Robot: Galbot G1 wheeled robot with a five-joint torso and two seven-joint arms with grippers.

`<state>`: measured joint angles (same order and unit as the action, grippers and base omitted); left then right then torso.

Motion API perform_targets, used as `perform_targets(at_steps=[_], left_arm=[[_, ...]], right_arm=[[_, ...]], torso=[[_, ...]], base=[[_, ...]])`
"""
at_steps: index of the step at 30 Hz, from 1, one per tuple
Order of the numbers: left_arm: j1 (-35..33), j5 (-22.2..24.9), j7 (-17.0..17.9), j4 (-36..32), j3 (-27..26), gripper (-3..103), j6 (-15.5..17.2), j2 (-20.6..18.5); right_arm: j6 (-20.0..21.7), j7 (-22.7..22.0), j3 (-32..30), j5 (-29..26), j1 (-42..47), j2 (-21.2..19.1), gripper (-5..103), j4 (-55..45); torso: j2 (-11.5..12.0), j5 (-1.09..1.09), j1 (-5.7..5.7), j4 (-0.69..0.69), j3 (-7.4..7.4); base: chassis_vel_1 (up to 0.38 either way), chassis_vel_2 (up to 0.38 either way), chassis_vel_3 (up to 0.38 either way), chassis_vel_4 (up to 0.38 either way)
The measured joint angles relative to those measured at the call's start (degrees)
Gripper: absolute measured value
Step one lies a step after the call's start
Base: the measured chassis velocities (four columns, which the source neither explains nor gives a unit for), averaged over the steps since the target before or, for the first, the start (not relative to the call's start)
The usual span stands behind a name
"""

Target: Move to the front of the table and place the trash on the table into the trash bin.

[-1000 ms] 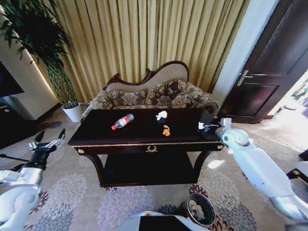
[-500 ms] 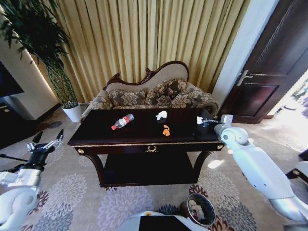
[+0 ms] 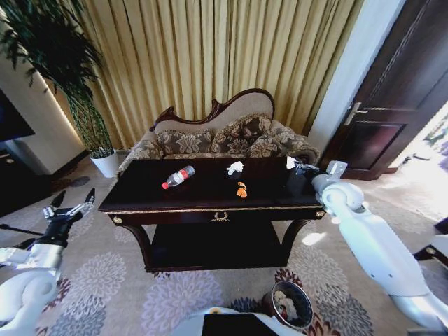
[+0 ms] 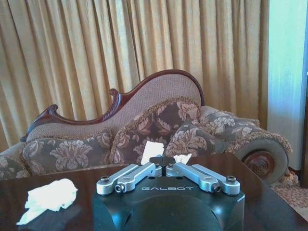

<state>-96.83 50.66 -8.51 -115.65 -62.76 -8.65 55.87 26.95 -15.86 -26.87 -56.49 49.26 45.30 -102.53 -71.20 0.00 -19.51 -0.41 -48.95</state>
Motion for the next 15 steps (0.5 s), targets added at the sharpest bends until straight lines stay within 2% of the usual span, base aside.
perform_targets(at_steps=[7,15], left_arm=[[0.51,0.01,0.16,0.5,0.01,100,0.26,-0.71],[0.97,0.01,0.22,1.03,0.18,100,0.41,-0.73]], right_arm=[[0.0,-0.02,-0.39,0.11,0.3,0.78,0,-1.04],[0.04,0.33,-0.12,0.48,0.48,1.42,0,-0.95]], torso=[[0.01,0.0,-0.01,0.01,-0.01],[0.0,0.0,0.0,0.02,0.0]], base=[[0.039,-0.039,-0.052,0.05],[0.189,-0.174,-0.193,0.179]])
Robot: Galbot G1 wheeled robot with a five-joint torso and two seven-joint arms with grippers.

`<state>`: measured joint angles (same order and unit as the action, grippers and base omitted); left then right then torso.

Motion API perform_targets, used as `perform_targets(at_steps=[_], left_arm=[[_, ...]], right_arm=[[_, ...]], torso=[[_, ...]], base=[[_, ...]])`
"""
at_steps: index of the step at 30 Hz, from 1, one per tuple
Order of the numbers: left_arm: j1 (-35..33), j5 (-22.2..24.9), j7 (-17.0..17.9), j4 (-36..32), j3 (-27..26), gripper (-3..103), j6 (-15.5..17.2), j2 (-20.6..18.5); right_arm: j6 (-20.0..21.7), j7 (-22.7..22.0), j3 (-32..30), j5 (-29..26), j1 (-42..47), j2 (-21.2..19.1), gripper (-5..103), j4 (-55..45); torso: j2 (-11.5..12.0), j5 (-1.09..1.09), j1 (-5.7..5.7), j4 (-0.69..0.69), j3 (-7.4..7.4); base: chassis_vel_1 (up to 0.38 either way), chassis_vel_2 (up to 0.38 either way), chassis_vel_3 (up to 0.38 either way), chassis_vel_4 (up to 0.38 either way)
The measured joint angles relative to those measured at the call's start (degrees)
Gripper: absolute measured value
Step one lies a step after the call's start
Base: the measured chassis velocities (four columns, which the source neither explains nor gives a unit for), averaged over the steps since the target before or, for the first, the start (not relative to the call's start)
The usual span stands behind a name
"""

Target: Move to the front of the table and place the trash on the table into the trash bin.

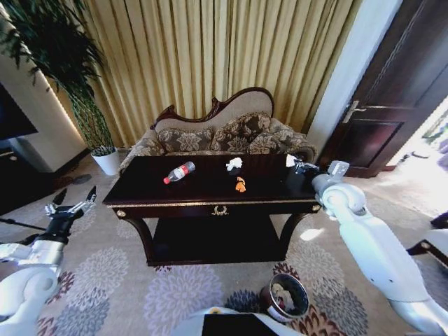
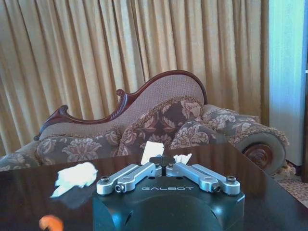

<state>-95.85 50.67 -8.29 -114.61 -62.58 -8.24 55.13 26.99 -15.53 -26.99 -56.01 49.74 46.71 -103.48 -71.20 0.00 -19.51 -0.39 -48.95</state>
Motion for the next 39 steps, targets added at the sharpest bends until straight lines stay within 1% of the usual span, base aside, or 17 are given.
perform_targets(at_steps=[7,9,14,15,16,17,19,20,23,24,27,28,30,31,34,38,39], left_arm=[[0.7,-0.18,0.03,0.26,0.75,100,0.11,0.12],[0.9,-0.3,0.07,0.38,1.0,100,0.16,0.15],[0.94,-0.41,0.07,0.6,1.12,100,0.18,0.25],[0.92,-0.43,0.07,0.7,1.12,100,0.18,0.26],[0.9,-0.43,0.07,0.8,1.12,100,0.18,0.27],[0.9,-0.43,0.07,0.8,1.12,100,0.18,0.27],[0.9,-0.43,0.06,1.01,1.08,100,0.16,0.28],[0.9,-0.43,0.06,1.01,1.08,100,0.16,0.28],[1.16,-0.44,0.0,1.17,1.32,100,0.11,0.31],[1.16,-0.44,0.0,1.17,1.32,100,0.11,0.31],[1.07,-0.41,-0.07,1.17,1.35,100,0.01,0.52],[1.07,-0.41,-0.07,1.17,1.35,100,0.01,0.52],[0.71,-0.26,-0.23,1.15,0.99,100,-0.16,0.68],[0.71,-0.26,-0.23,1.15,0.99,100,-0.16,0.68],[0.2,-0.12,-0.98,1.56,0.84,100,-0.74,0.95],[0.01,-0.08,-1.39,1.88,0.84,100,-1.02,1.02],[-0.08,-0.07,-1.84,2.23,1.0,100,-1.31,1.02]], right_arm=[[-0.04,0.12,0.23,0.19,0.0,0.37,0,0.29],[-0.57,0.22,0.5,0.72,0.08,0.86,0,0.49],[-1.13,0.26,0.69,1.43,0.64,1.77,0,0.67],[-1.15,0.52,0.67,2.15,1.13,2.24,0,1.02],[-1.15,1.26,0.57,3.48,1.8,2.74,0,1.54],[-1.15,1.26,0.57,3.48,1.8,2.74,0,1.54],[-1.15,3.03,0.37,7.33,4.06,3.79,0,2.69],[-1.15,3.03,0.37,7.33,4.06,3.79,0,2.69],[-0.89,4.44,0.9,12.67,7.98,6.21,0,4.93],[-0.89,4.44,0.9,12.67,7.98,6.21,0,4.93],[-0.74,5.95,1.23,18.98,10.86,8.75,0,9.43],[-0.74,5.95,1.23,18.98,10.86,8.75,0,9.43],[-1.2,7.77,0.82,23.31,13.12,9.79,0,13.56],[-1.2,7.77,0.82,23.31,13.12,9.79,0,13.56],[-2.75,9.31,-0.46,28.72,16.68,10.6,0,18.69],[-3.25,9.87,-1.35,30.75,18.15,11.16,0,20.69],[-3.76,10.15,-2.08,32.23,19.24,12.19,0,22.83]], torso=[[-0.01,0.03,0.01,-0.02,0.0],[-0.01,-0.01,0.02,0.0,0.0],[-0.05,0.0,0.07,0.01,0.04],[-0.07,0.01,0.08,-0.02,0.04],[-0.07,0.01,0.08,-0.01,0.04],[-0.07,0.01,0.08,-0.01,0.04],[-0.03,0.01,0.06,0.0,0.02],[-0.03,0.01,0.06,0.0,0.02],[0.05,0.01,-0.09,-0.01,-0.04],[0.05,0.01,-0.09,-0.01,-0.04],[0.05,0.01,-0.07,0.0,-0.02],[0.05,0.01,-0.07,0.0,-0.02],[0.01,0.03,0.01,-0.01,0.01],[0.01,0.03,0.01,-0.01,0.01],[-0.03,0.02,0.06,-0.02,0.02],[-0.03,0.01,0.05,-0.02,0.02],[0.0,0.01,0.01,-0.02,0.0]], base=[[0.293,-0.272,-0.287,0.282],[0.288,-0.306,-0.312,0.299],[0.196,-0.217,-0.2,0.195],[0.097,-0.056,-0.081,0.077],[0.017,-0.056,-0.038,0.046],[0.017,-0.056,-0.038,0.046],[0.0,0.0,0.0,0.0],[0.0,0.0,0.0,0.0],[-0.04,0.047,0.057,-0.046],[-0.046,0.059,0.062,-0.058],[-0.037,0.034,0.034,-0.036],[0.0,0.0,0.0,0.0],[0.0,0.0,0.0,0.0],[0.0,0.0,0.0,0.0],[0.0,0.0,0.0,0.0],[0.0,0.0,0.0,0.0],[0.0,0.0,0.0,0.0]])
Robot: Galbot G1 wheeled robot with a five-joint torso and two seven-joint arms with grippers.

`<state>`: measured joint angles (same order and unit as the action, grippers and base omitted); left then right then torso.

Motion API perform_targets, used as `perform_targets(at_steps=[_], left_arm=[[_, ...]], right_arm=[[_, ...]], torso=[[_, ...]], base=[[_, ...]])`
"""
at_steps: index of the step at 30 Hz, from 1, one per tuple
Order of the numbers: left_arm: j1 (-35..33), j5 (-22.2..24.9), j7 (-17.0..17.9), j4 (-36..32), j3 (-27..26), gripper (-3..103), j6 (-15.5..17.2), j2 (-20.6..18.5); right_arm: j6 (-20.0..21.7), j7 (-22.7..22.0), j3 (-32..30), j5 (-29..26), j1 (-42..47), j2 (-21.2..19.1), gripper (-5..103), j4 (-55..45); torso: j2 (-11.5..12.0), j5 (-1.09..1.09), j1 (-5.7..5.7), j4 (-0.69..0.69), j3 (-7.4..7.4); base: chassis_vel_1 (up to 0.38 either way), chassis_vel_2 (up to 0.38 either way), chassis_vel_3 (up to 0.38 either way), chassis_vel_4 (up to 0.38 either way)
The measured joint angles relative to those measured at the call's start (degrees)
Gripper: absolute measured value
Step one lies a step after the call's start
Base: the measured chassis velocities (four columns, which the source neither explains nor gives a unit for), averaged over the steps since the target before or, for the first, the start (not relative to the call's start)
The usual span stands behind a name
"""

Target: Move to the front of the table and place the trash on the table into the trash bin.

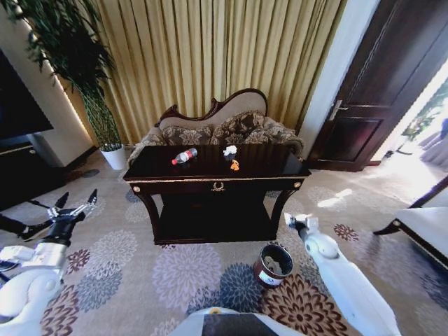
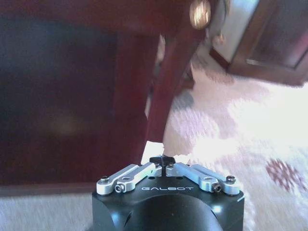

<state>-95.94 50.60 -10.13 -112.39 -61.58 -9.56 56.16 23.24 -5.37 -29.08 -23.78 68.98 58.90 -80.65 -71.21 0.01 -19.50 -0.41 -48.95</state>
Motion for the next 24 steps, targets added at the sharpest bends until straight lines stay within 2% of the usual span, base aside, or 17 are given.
perform_targets(at_steps=[8,20,21,23,24], left_arm=[[0.01,0.06,-0.23,0.3,0.36,100,-0.21,-0.39],[-0.14,0.19,-0.25,0.42,0.41,100,-0.22,-0.48],[-0.24,0.21,-0.31,0.43,0.31,100,-0.21,-0.5],[-0.33,0.24,-0.35,0.41,0.15,100,-0.23,-0.5],[-0.48,0.29,-0.38,0.37,-0.03,100,-0.24,-0.43]], right_arm=[[-2.05,0.19,-0.68,6.34,0.7,4.24,0,5.96],[-2.8,2.25,-2.49,10.78,3.82,8.04,0,2.06],[-2.92,2.25,-2.54,10.94,3.84,8.28,-3,1.95],[-3.05,2.25,-2.54,11.11,3.83,8.4,1,1.95],[-3.19,2.01,-2.54,11.35,3.79,8.48,7,1.96]], torso=[[0.0,0.01,-0.01,0.03,0.0],[0.0,0.0,-0.01,0.01,0.0],[0.0,-0.01,-0.01,0.02,0.0],[0.0,0.0,-0.01,0.02,0.0],[0.0,0.0,-0.01,0.02,0.0]], base=[[0.0,0.0,0.0,0.0],[0.0,0.0,0.0,0.0],[0.0,0.0,0.0,0.0],[0.0,0.0,0.0,0.0],[0.0,0.0,0.0,0.0]])
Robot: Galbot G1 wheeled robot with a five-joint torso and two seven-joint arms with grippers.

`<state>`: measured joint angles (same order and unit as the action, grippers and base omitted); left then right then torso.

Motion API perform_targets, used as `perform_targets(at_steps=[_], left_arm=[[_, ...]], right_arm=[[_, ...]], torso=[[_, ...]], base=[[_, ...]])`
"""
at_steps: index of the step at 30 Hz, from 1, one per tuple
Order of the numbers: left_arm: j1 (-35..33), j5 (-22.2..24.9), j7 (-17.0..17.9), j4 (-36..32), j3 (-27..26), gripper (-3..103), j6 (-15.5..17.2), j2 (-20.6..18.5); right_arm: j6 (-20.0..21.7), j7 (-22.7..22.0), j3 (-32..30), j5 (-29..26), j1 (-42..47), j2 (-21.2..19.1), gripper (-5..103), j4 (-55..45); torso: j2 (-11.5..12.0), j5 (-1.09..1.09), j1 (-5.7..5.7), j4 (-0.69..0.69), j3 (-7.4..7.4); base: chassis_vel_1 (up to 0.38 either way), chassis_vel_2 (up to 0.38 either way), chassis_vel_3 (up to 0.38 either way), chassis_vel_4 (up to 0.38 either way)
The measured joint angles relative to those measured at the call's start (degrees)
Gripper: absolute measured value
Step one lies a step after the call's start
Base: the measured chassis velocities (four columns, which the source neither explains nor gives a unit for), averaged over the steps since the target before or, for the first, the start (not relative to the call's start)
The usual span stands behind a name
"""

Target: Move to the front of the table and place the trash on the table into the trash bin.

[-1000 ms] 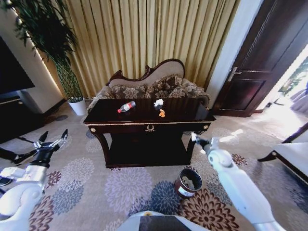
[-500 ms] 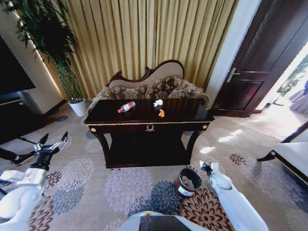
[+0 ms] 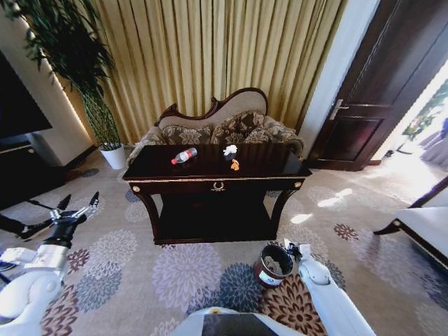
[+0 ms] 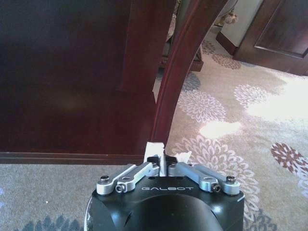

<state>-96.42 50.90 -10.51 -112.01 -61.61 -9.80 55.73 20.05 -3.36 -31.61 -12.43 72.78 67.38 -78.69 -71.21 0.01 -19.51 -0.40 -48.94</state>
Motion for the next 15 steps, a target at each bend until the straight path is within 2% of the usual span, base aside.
perform_targets(at_steps=[2,3,6,7,10,12,14,15], left_arm=[[-0.27,0.01,-0.12,-0.04,-0.26,100,-0.08,0.15],[-0.27,0.01,-0.12,-0.04,-0.26,100,-0.08,0.15],[-0.34,-0.02,-0.51,-0.03,-0.48,100,-0.22,0.23],[-0.34,-0.02,-0.51,-0.03,-0.48,100,-0.22,0.23],[-0.27,0.04,-0.52,-0.18,-0.55,100,-0.23,0.22],[-0.24,0.04,-0.5,-0.24,-0.56,100,-0.23,0.21],[-0.07,0.04,-0.36,-0.43,-0.56,100,-0.23,0.21],[-0.07,0.04,-0.36,-0.43,-0.56,100,-0.23,0.21]], right_arm=[[-0.07,-0.56,0.07,0.16,-0.01,0.12,17,-0.04],[-0.07,-0.56,0.07,0.16,-0.01,0.12,17,-0.04],[-0.18,-0.82,0.11,0.48,0.0,0.22,33,-0.23],[-0.18,-0.82,0.11,0.48,0.0,0.22,33,-0.23],[-0.6,-1.19,0.04,0.62,-0.16,0.21,50,-0.04],[-1.03,-1.53,-0.06,0.32,-0.18,0.12,50,-0.35],[-3.08,-2.38,-0.67,-2.55,-0.53,0.01,61,-2.28],[-3.08,-2.38,-0.67,-2.55,-0.53,0.01,61,-2.28]], torso=[[0.0,0.0,0.0,0.0,0.0],[0.0,0.0,0.0,0.0,0.0],[0.0,0.0,0.0,0.01,0.0],[0.0,0.0,0.0,0.01,0.0],[0.0,0.0,0.0,0.0,0.0],[0.0,0.01,0.0,-0.01,0.0],[0.0,0.01,0.0,-0.02,-0.01],[0.0,0.01,0.0,-0.02,-0.01]], base=[[0.0,0.0,0.0,0.0],[0.0,0.0,0.0,0.0],[0.0,0.0,0.0,0.0],[0.0,0.0,0.0,0.0],[0.0,0.0,0.0,0.0],[0.0,0.0,0.0,0.0],[0.0,0.0,0.0,0.0],[0.0,0.0,0.0,0.0]])
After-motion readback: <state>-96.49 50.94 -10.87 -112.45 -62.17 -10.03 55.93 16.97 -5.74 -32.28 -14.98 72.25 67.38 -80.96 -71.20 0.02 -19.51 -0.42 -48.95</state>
